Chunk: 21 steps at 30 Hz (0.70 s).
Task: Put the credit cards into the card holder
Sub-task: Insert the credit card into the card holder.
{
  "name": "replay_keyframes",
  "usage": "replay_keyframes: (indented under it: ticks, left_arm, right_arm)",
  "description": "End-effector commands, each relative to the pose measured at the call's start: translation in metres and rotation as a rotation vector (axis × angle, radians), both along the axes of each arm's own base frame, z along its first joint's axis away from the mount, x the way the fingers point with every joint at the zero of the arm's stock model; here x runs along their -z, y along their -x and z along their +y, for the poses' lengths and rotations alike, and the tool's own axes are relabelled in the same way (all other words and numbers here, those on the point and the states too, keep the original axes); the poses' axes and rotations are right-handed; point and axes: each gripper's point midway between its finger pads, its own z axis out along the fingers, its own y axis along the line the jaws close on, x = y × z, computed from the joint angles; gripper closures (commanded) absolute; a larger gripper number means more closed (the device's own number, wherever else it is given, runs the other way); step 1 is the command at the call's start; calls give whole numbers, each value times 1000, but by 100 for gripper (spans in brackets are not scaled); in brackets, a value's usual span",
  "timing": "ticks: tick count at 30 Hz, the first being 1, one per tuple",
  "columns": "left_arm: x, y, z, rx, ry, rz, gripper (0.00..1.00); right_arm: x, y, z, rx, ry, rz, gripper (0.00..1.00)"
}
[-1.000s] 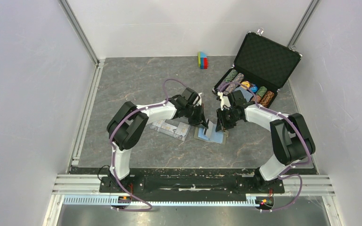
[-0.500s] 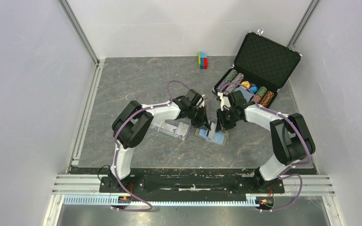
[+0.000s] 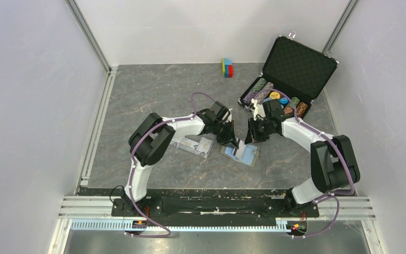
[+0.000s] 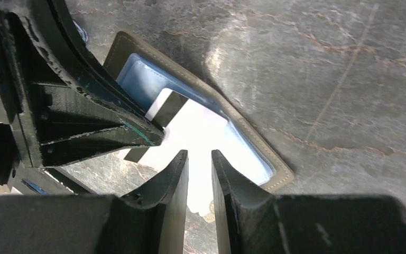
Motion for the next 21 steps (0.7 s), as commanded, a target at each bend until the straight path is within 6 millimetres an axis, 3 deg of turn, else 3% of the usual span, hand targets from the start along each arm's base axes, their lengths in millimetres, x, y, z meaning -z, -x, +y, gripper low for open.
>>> replay_keyframes:
  ticks: [1, 11, 16, 21]
  left_arm:
    - [24, 12, 6, -14, -82, 64, 98]
    - [28, 11, 16, -24, -149, 56, 98]
    - [24, 14, 14, -8, -134, 61, 98]
    - [19, 15, 11, 10, -124, 65, 98]
  right_arm:
    - [-18, -7, -13, 30, 0, -34, 75]
    - [7, 28, -74, 207, 150, 90, 80]
    - [22, 48, -73, 192, 142, 161, 84]
    - [32, 55, -60, 173, 70, 211, 87]
